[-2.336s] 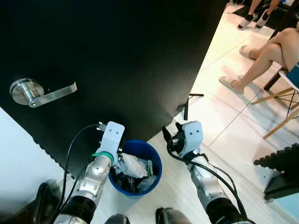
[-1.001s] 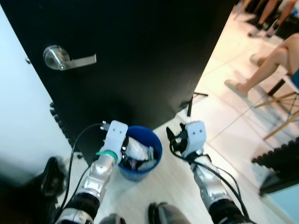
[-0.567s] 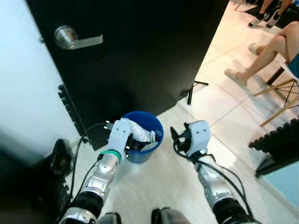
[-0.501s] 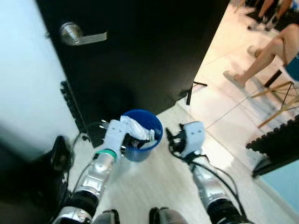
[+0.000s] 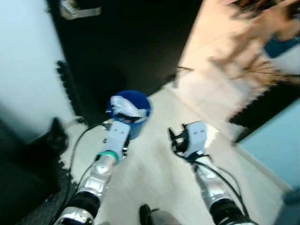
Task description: Clean up the room
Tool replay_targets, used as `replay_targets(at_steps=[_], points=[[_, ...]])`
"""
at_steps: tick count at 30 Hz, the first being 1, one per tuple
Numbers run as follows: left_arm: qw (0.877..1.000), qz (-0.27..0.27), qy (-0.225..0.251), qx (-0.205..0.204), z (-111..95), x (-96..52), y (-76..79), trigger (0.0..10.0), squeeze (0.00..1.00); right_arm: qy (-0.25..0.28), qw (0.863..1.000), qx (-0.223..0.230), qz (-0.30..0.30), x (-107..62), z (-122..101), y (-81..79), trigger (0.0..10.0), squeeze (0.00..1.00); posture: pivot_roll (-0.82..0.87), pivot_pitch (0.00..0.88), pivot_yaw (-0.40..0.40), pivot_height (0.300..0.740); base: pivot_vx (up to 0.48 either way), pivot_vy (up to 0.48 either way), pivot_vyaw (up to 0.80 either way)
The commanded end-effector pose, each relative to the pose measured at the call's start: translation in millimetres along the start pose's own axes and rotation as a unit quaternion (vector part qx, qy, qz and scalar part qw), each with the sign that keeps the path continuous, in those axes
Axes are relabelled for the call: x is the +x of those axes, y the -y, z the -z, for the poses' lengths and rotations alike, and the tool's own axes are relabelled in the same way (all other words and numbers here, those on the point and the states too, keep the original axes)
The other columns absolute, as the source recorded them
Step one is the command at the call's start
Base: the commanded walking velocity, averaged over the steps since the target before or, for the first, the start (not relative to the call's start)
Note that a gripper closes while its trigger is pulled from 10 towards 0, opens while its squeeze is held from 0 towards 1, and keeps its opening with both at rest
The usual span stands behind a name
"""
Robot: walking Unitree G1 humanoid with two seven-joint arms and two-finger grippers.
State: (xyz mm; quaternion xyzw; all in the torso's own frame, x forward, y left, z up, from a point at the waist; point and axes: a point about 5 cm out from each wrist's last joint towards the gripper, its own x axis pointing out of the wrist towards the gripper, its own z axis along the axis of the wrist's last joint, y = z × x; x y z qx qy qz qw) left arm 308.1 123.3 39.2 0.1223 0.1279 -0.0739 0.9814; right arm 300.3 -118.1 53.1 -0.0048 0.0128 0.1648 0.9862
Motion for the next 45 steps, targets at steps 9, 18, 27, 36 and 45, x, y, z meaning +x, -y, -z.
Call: replay_targets(at_steps=[9,18,27,36,45], points=[[1.000,0.018,-0.017,-0.001,5.9,-0.8,7.3,10.0,0.00,-0.017,1.000,0.006,0.010,-3.0,6.2,4.6,10.0,0.00,-0.01,0.000,0.000,0.740,0.000,0.000,-0.78],[1.000,0.020,-0.017,0.000,5.3,-0.5,7.6,10.0,0.00,-0.018,1.000,0.007,0.012,-3.2,6.7,5.1,10.0,0.00,-0.01,0.000,0.003,0.740,0.000,0.000,-0.78],[1.000,0.025,-0.016,0.003,4.7,0.0,8.3,10.0,0.00,-0.019,1.000,0.009,0.014,-3.0,6.7,5.2,10.0,0.00,-0.02,0.000,0.005,0.740,0.000,0.000,-0.78],[1.000,0.027,-0.015,0.004,4.2,0.4,8.9,10.0,0.00,-0.019,1.000,0.010,0.015,-2.7,6.8,5.2,10.0,0.00,-0.02,0.000,0.007,0.740,0.000,0.000,-0.78],[0.999,0.031,-0.016,0.002,4.4,0.3,9.5,10.0,0.00,-0.020,1.000,0.010,0.015,-3.0,7.3,4.9,10.0,0.00,-0.02,0.000,0.007,0.740,0.000,0.000,-0.78]])
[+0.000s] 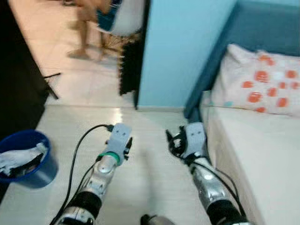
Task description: Clean up the room
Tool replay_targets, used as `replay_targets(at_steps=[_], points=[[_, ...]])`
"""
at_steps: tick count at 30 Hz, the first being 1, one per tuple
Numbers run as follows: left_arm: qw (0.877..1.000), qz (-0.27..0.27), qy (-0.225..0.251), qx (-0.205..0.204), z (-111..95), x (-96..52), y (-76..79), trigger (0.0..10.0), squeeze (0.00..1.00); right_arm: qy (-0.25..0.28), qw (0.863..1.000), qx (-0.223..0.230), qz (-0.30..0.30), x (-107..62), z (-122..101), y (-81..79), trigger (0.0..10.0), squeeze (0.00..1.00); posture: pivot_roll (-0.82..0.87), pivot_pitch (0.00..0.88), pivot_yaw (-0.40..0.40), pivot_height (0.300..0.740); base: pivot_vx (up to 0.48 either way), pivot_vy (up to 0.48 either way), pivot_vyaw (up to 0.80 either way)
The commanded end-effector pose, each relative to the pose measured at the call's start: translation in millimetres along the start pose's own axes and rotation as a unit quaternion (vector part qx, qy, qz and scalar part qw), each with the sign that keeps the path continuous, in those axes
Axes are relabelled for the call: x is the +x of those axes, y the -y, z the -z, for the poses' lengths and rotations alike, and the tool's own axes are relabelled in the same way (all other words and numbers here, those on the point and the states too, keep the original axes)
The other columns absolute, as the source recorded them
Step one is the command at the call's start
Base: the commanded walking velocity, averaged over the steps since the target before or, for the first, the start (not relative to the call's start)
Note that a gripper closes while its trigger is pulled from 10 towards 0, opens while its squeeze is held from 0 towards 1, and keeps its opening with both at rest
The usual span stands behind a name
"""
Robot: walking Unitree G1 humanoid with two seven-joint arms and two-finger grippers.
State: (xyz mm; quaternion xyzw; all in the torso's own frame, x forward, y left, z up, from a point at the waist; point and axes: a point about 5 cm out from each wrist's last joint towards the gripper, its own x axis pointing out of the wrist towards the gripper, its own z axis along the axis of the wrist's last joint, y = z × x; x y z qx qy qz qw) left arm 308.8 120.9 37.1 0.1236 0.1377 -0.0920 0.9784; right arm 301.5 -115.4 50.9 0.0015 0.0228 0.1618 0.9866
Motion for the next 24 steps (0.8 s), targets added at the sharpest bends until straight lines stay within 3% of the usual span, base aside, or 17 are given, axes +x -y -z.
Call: replay_targets(at_steps=[1,24], points=[[1.000,0.015,-0.009,-0.005,3,-1.0,7.6,10.0,0.00,-0.011,1.000,0.003,0.013,-5.1,5,7.0,10.0,0.00,-0.02,0.000,0.007,0.740,0.000,0.000,-0.78],[0.997,0.068,0.028,-0.025,-11,-0.8,20.7,10.0,0.00,0.003,1.000,-0.002,0.020,-4.8,-1,11.5,10.0,0.00,-0.04,0.000,0.013,0.740,0.000,0.000,-0.78]])
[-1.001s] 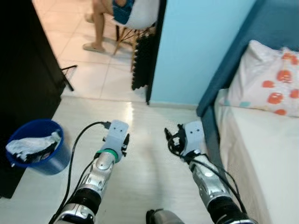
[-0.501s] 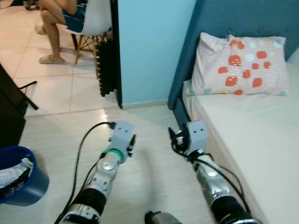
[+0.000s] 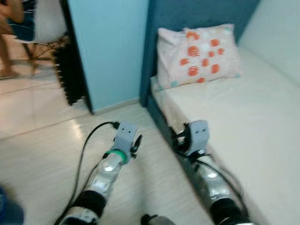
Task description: Clean up the room
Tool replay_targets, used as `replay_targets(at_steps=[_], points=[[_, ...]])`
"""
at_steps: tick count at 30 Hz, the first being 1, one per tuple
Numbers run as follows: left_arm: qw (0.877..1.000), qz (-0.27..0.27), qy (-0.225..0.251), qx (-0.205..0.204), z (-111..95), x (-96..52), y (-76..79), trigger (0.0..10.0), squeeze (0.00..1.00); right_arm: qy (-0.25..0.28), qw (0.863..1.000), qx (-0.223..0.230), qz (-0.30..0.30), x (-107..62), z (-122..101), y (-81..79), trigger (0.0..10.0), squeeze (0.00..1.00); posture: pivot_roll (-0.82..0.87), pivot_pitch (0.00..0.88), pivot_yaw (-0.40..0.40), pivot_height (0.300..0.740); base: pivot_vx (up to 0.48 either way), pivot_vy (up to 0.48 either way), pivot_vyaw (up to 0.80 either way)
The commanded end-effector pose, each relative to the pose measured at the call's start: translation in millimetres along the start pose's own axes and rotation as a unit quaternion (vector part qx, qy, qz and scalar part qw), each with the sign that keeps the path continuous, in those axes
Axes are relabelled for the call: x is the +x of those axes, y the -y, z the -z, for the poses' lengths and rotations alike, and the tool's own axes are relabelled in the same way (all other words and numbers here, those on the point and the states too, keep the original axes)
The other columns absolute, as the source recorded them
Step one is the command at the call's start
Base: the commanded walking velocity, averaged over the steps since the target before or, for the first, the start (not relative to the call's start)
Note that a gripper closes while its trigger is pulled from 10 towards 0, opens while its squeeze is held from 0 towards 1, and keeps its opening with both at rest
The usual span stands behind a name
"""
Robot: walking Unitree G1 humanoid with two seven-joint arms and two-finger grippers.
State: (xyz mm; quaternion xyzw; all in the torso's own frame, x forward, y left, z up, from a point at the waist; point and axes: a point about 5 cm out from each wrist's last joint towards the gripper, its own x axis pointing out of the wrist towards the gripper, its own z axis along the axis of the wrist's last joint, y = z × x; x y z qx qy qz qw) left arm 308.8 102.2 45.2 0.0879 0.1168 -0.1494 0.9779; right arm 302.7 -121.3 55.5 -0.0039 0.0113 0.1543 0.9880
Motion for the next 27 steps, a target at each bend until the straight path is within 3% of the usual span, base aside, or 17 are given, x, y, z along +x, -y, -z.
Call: replay_targets(at_steps=[1,27], points=[[1.000,0.011,-0.003,-0.001,1.7,-0.6,5.0,10.0,0.00,-0.007,1.000,0.004,0.013,-3.9,3.9,5.8,10.0,0.00,-0.04,0.000,0.013,0.740,0.000,0.000,-0.78],[1.000,0.024,0.010,0.002,-5.0,1.7,6.8,10.0,0.00,-0.005,1.000,0.001,0.016,-3.5,1.7,8.6,10.0,0.00,-0.04,0.000,0.015,0.740,0.000,0.000,-0.78]])
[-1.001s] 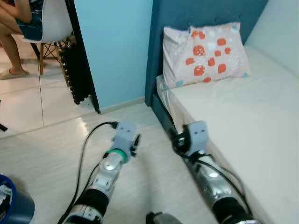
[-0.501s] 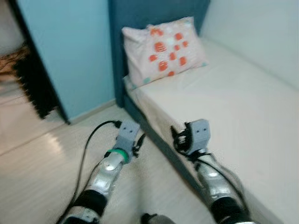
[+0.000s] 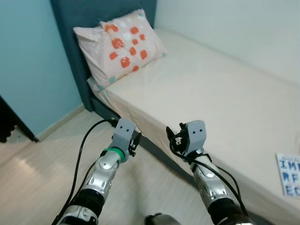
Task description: Clean up the room
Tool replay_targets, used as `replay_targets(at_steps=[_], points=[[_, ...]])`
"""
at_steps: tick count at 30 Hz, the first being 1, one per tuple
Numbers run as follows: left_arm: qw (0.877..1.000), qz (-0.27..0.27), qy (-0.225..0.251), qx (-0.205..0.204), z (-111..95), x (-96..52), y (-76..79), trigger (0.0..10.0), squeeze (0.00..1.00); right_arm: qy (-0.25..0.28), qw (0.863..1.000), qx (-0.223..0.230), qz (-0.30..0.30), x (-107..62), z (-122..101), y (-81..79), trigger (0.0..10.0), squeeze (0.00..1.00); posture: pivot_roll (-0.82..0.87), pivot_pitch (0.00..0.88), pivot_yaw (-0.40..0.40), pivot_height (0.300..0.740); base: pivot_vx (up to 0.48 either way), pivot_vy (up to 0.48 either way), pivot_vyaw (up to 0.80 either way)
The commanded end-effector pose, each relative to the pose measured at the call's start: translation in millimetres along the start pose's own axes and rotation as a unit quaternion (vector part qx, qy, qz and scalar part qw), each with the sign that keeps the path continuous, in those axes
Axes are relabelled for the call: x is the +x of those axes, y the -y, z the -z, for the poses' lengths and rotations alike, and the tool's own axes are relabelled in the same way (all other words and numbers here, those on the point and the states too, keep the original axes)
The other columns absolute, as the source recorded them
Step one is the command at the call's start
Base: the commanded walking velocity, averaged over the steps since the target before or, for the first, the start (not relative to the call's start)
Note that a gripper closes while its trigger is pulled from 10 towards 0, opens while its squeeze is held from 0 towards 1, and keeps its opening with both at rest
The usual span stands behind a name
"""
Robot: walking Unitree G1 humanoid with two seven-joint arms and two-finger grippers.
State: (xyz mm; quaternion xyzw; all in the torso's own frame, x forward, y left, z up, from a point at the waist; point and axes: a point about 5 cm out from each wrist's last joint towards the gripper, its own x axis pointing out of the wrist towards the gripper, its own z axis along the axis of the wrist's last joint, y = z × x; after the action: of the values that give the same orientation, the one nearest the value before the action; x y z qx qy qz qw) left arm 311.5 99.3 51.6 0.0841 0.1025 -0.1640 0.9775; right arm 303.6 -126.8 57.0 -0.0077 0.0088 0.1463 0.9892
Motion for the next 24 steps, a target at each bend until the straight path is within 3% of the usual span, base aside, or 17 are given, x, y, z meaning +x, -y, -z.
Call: replay_targets(at_steps=[1,24], points=[[1.000,0.010,-0.005,0.002,2.2,0.1,5.7,10.0,0.00,-0.007,1.000,0.005,0.007,-2.9,3.5,2.8,10.0,0.00,-0.04,0.000,0.015,0.740,0.000,0.000,-0.78],[1.000,0.006,-0.012,-0.005,4.5,-0.2,4.9,10.0,0.00,-0.011,1.000,0.009,0.010,-4.3,5.1,3.1,10.0,0.00,-0.04,0.000,0.014,0.740,0.000,0.000,-0.78]])
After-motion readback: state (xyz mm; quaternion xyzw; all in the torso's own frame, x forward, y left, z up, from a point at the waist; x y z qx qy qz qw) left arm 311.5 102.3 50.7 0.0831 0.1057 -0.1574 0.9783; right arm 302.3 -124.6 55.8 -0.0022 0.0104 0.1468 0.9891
